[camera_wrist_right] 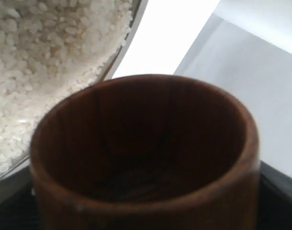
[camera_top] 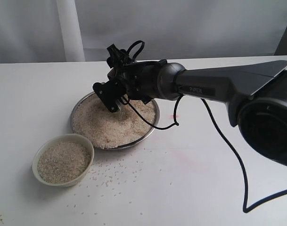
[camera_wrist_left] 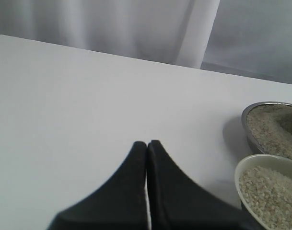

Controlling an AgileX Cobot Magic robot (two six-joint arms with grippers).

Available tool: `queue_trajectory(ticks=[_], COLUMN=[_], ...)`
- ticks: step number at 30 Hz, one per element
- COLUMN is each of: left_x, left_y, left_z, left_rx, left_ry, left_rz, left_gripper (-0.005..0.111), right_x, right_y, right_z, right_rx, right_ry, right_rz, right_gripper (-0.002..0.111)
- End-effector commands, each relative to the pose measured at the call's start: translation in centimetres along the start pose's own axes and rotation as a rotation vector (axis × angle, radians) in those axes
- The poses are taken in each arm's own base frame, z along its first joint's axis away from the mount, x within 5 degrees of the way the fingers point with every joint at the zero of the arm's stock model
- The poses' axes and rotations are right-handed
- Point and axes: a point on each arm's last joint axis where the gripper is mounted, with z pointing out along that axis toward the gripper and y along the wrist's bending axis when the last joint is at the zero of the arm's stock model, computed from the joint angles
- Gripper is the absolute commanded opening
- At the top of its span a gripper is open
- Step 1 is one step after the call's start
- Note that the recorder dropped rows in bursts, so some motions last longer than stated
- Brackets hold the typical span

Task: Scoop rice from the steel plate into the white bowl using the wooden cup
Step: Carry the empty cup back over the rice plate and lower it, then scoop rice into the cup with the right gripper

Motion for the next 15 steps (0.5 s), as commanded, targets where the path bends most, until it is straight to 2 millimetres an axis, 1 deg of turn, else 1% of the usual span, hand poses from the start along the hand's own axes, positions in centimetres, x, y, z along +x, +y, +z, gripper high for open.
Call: queue_trajectory(ticks=[1, 4, 9, 15], left_x=[-0.2, -0.2, -0.2, -0.2], left_y=[0.0, 0.0, 0.0, 0.0], left_z=[-0.1, -0.1, -0.1, -0.1], left_rx=[0.002, 0.002, 0.002, 0.002], left_ry=[-0.012, -0.012, -0.012, -0.012], left_rz=[0.001, 0.001, 0.001, 0.001], left_gripper=[0.000, 0.000, 0.000, 0.000], right_x=[0.2, 0.1, -1.1, -1.7], right_y=[-0.7, -0.5, 0.7, 1.6], right_z=[-0.2, -0.1, 0.6, 1.2], right_rx=[0.023, 0.019, -0.009, -0.036], right_ry=[0.001, 0.000, -0.015, -0.026], right_rz=[0.043, 0.048, 0.043, 0.053], right_gripper=[0.000, 0.000, 0.000, 0.000])
